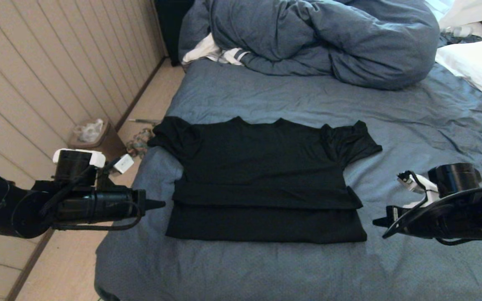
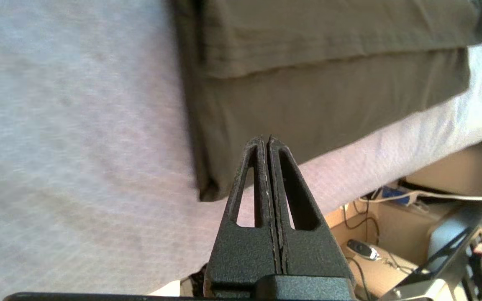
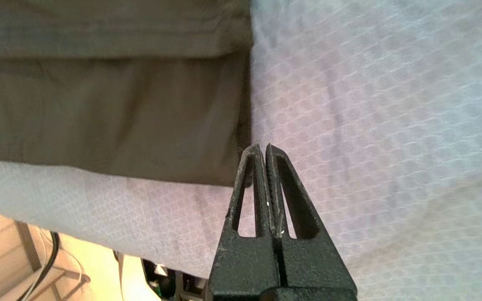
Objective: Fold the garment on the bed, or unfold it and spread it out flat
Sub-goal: Fold the black T-shirt
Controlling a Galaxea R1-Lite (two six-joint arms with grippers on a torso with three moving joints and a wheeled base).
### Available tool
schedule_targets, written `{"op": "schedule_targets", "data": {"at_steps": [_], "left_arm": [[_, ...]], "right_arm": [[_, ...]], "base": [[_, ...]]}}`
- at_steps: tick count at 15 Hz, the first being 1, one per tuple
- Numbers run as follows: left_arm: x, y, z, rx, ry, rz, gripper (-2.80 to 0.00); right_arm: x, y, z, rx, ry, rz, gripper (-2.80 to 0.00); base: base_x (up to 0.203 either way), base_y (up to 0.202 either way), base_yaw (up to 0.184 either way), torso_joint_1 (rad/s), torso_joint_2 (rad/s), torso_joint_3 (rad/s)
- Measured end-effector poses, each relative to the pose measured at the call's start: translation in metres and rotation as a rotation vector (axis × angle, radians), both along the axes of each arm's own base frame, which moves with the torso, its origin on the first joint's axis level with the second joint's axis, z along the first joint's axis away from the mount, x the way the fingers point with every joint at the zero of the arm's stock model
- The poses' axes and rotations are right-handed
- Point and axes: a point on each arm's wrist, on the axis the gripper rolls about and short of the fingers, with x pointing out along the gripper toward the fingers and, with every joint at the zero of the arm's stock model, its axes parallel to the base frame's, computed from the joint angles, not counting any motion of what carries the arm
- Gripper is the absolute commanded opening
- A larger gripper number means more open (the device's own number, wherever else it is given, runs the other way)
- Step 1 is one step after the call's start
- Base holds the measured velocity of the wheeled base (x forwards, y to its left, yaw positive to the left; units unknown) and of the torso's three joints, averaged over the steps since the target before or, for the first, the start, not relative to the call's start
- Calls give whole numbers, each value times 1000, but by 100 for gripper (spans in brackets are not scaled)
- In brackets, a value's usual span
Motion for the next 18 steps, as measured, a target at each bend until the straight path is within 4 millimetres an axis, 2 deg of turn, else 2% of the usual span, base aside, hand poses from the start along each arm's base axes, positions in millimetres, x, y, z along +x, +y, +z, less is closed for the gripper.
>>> {"op": "schedule_targets", "data": {"at_steps": [1, 2, 3, 10, 11, 18], "left_arm": [[0, -2, -1, -1, -7, -5, -280], [0, -3, -3, -1, -5, -10, -280], [1, -4, -4, -2, 0, -12, -280], [13, -7, -7, -2, -4, -14, -280], [15, -7, -8, -3, -1, -14, -280], [22, -9, -21, 2, 32, -15, -280]], "right_arm": [[0, 2, -1, 0, 4, 6, -280], [0, 3, -2, -1, 5, 12, -83], [2, 4, -4, -3, -5, 17, 0], [23, 21, -27, -1, -23, 75, 0], [26, 26, -29, 2, -23, 87, -280], [32, 31, -39, 0, 0, 105, -280]], "base": [[0, 0, 0, 0, 0, 0], [0, 0, 0, 0, 0, 0], [0, 0, 0, 0, 0, 0], [0, 0, 0, 0, 0, 0], [0, 0, 0, 0, 0, 0], [0, 0, 0, 0, 0, 0]]}}
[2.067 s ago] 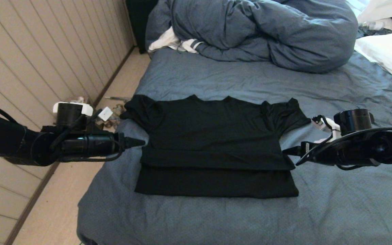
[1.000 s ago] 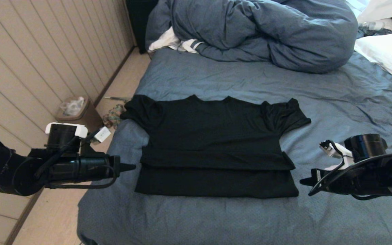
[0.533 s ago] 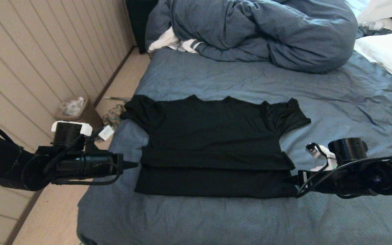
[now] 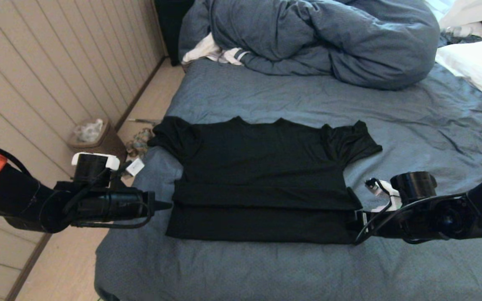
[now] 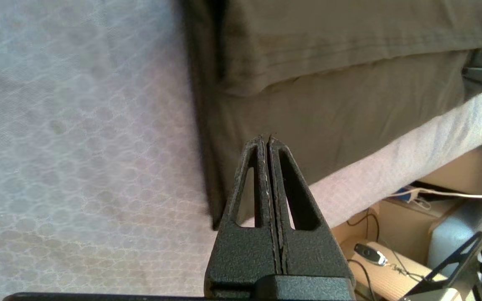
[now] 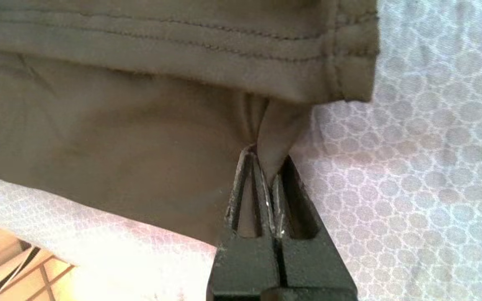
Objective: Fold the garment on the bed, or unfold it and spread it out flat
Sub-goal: Fold the black T-shirt
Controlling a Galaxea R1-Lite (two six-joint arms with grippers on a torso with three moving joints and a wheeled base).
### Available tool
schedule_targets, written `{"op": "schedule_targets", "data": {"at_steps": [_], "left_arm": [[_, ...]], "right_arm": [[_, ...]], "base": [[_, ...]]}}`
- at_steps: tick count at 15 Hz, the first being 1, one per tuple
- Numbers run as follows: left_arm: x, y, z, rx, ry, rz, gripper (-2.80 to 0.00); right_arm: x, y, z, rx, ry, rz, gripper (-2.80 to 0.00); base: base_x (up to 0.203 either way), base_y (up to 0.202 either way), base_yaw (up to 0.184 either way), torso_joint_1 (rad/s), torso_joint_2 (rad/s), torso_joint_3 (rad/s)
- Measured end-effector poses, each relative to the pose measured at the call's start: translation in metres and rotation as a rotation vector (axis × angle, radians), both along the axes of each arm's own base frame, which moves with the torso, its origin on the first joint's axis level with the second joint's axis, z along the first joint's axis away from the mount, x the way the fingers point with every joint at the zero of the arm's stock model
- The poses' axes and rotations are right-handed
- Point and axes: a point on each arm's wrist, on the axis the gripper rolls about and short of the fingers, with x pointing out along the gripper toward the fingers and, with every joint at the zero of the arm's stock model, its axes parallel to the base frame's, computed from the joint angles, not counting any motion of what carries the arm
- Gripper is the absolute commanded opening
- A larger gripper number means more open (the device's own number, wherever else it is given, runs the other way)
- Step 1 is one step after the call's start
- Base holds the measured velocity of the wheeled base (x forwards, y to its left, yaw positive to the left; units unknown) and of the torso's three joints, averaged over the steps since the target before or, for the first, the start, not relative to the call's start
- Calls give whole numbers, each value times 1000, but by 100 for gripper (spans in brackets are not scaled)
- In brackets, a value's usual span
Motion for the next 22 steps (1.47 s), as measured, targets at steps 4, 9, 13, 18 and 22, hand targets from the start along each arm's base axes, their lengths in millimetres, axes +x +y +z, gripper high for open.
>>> {"op": "schedule_targets", "data": {"at_steps": [4, 9, 13, 18, 22], "left_arm": [[1, -1, -8, 8, 24, -4, -280], [0, -1, -16, 17, 51, 2, 0], [8, -2, -17, 17, 40, 2, 0], [19, -4, -31, 44, 38, -24, 0], [20, -4, -45, 82, 40, -60, 0]], "right_arm": [[-1, -1, 3, -3, -11, -1, -280], [-5, -1, 4, -2, -8, -1, -280], [-5, -1, 3, -1, -4, 1, -280], [-7, -1, 2, 0, -2, 4, -280], [-7, 0, 0, -1, -12, 7, -280]], "base": [[0, 0, 0, 0, 0, 0], [0, 0, 0, 0, 0, 0], [0, 0, 0, 0, 0, 0], [0, 0, 0, 0, 0, 0], [0, 0, 0, 0, 0, 0]]}}
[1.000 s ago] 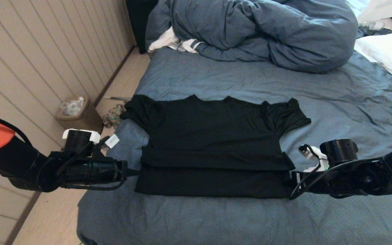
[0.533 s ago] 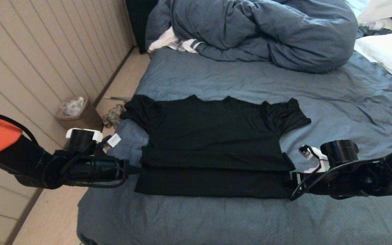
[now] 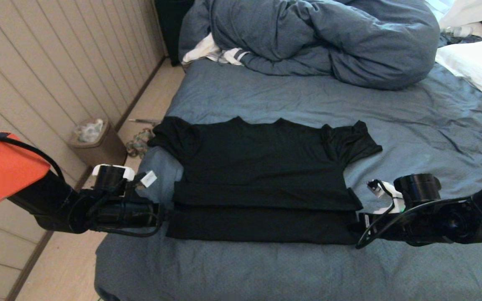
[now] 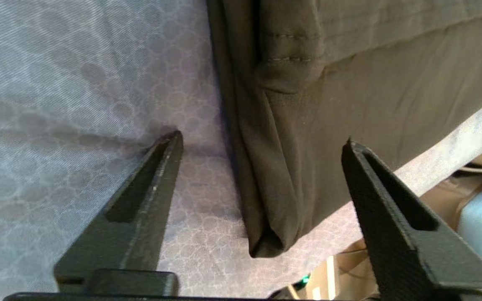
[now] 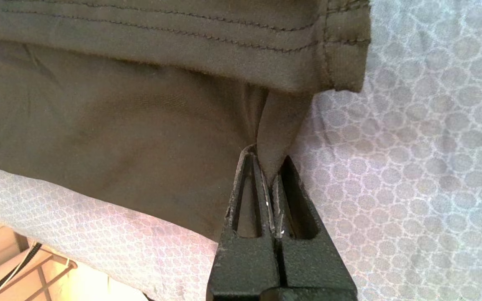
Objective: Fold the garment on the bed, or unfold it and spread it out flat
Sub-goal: Fold the black T-shirt
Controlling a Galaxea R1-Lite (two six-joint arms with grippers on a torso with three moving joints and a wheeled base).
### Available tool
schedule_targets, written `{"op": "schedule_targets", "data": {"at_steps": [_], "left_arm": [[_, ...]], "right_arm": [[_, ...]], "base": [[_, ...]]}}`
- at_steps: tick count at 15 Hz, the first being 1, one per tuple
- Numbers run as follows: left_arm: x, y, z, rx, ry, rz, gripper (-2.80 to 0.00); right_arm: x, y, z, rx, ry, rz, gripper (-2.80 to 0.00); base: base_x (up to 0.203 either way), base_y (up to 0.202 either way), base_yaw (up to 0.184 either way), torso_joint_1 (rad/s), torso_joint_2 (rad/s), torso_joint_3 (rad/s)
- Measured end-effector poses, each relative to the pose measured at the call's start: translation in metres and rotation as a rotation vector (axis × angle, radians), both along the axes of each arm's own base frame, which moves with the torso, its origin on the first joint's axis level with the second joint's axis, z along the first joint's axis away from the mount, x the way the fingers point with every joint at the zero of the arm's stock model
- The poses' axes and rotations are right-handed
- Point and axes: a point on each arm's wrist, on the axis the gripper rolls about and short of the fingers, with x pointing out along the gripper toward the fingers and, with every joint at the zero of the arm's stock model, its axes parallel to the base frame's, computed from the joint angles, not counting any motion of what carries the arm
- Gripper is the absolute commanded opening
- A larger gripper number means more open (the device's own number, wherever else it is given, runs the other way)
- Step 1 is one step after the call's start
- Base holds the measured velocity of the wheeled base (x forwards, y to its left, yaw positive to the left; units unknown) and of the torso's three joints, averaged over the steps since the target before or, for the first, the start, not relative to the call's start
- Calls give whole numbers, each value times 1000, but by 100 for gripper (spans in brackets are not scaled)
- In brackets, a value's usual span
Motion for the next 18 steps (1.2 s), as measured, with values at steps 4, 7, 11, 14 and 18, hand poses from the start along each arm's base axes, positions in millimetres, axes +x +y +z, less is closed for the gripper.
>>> {"op": "schedule_targets", "data": {"at_steps": [4, 7, 11, 14, 18], "left_arm": [[-1, -5, -6, 10, 10, -22, -280], [-9, -16, -9, 15, 31, -57, -280], [-19, -31, -11, 12, 53, -109, -280], [-26, -37, -5, 8, 45, -129, -280], [-30, -36, 10, -6, 16, -117, -280]], "right_arm": [[-1, 0, 0, 0, 1, 0, -280], [-1, 0, 1, 0, -2, 0, -280], [-2, -1, 3, 0, -9, -2, -280], [-2, -1, 4, 0, -13, -3, -280], [-5, -1, 3, 2, -2, -6, -280]], "base": [[0, 0, 0, 0, 0, 0], [0, 0, 0, 0, 0, 0], [0, 0, 0, 0, 0, 0], [0, 0, 0, 0, 0, 0], [0, 0, 0, 0, 0, 0]]}}
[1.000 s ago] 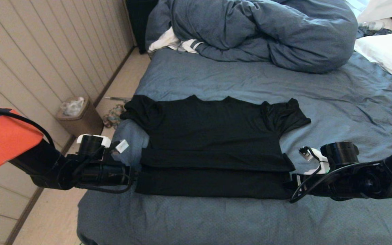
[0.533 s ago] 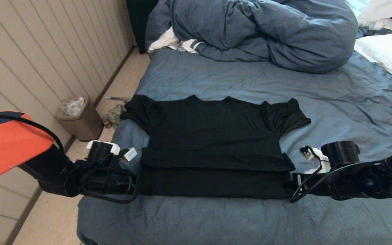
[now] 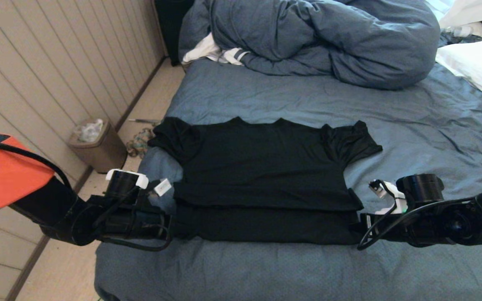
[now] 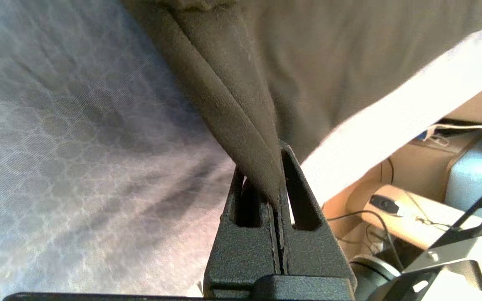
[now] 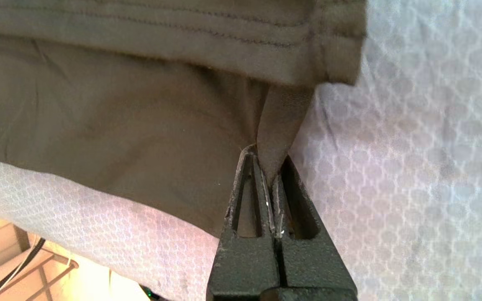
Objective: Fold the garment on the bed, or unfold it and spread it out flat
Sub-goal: Fold the black T-shirt
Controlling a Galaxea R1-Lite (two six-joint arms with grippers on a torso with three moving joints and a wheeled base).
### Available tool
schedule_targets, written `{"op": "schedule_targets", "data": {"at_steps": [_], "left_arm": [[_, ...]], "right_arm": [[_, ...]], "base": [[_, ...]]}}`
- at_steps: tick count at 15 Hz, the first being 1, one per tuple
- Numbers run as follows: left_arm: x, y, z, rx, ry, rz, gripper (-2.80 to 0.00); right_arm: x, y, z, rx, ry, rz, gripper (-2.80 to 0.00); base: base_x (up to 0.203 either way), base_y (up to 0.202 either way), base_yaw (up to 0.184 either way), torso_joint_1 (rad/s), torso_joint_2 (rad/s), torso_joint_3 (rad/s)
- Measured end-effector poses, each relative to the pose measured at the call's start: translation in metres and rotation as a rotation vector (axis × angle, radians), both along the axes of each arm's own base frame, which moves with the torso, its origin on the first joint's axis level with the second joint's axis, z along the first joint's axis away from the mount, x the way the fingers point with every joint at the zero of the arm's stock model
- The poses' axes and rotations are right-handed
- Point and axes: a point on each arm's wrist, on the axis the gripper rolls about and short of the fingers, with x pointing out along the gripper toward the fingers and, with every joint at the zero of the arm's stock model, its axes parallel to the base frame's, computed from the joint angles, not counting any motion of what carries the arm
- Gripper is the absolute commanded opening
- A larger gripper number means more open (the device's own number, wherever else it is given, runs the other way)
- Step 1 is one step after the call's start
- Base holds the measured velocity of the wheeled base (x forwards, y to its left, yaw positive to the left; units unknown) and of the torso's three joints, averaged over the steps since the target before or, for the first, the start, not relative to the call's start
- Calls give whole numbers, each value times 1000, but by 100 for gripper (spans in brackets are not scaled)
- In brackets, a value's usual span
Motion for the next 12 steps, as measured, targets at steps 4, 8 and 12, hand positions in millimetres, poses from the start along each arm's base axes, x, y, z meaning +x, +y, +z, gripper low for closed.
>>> {"op": "schedule_targets", "data": {"at_steps": [4, 8, 12], "left_arm": [[-9, 8, 14, -5, -28, 17, -280], [-27, 14, 15, 4, -13, 15, -280], [-50, 20, 16, 9, 7, 5, -280]], "right_arm": [[-14, 0, 3, -1, 11, -3, -280], [-40, -7, 1, -11, 43, -21, -280], [-64, -12, 0, -38, 57, -9, -280]], "base": [[0, 0, 0, 0, 0, 0], [0, 0, 0, 0, 0, 0], [0, 0, 0, 0, 0, 0]]}}
